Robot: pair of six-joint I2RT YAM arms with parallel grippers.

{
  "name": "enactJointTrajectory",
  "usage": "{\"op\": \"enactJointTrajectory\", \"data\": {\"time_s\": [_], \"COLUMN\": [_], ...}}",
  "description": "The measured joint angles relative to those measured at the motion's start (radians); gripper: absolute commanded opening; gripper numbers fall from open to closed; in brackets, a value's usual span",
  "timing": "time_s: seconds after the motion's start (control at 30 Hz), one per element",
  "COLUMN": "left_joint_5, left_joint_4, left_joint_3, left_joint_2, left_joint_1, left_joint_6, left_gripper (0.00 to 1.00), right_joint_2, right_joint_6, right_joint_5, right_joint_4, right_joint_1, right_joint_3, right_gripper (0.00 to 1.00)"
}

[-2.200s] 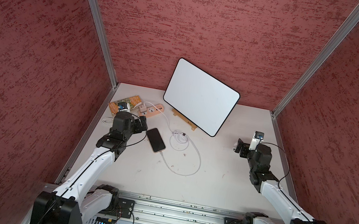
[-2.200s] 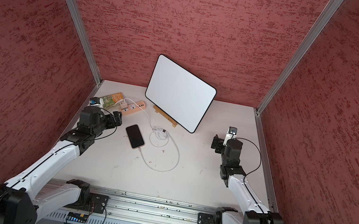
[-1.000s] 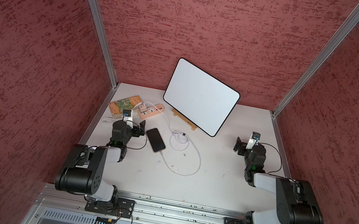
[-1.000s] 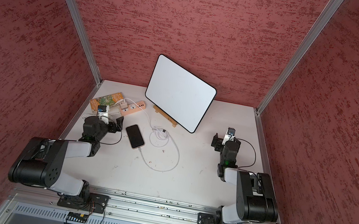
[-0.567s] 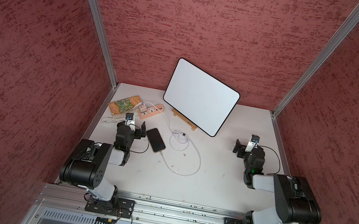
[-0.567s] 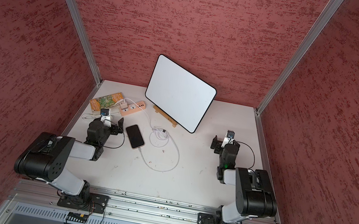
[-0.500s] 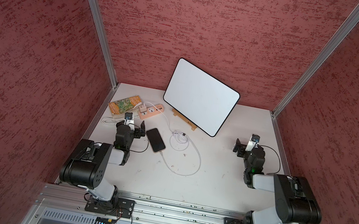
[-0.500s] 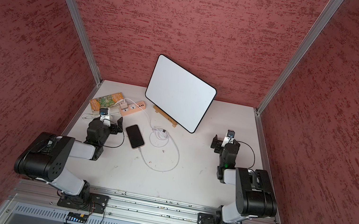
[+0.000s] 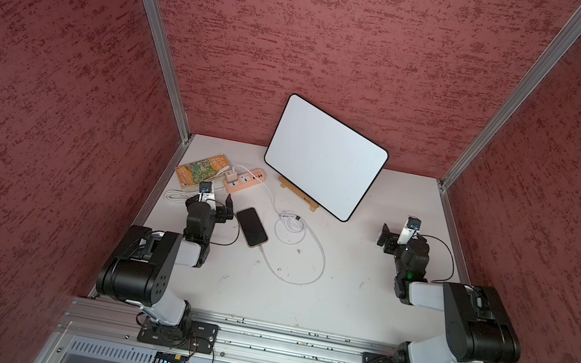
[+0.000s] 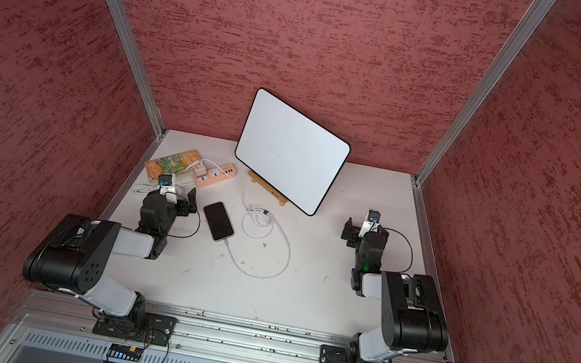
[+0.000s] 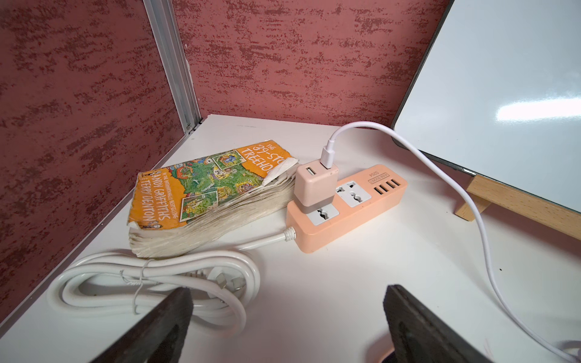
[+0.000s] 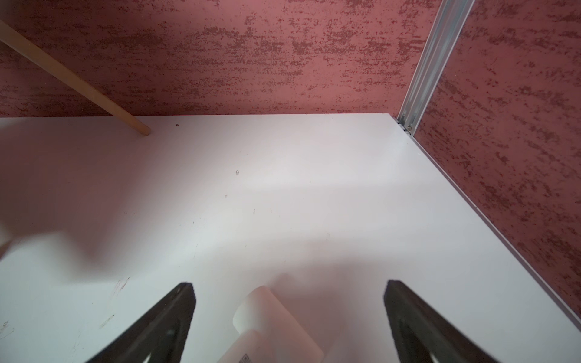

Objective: Plug the charging cable into the phone
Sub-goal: Reset both arms

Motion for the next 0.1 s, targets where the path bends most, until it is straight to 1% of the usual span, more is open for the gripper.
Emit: {"op": "enactJointTrajectory", "data": {"time_s": [0.1], "left_joint_5": [0.005], "left_joint_4": [0.000], "left_joint_3": [0.000], "left_joint_2": [0.000], "left_joint_1": [0.004], "left_joint_6": [0.000], "left_gripper": [1.00], "right_joint_2": [0.000], "right_joint_6": [0.000], "right_joint_5": [0.000], "right_joint_4": [0.000], "right_joint_1": [0.000], "right_joint_3": [0.000], "right_gripper": [0.99]}}
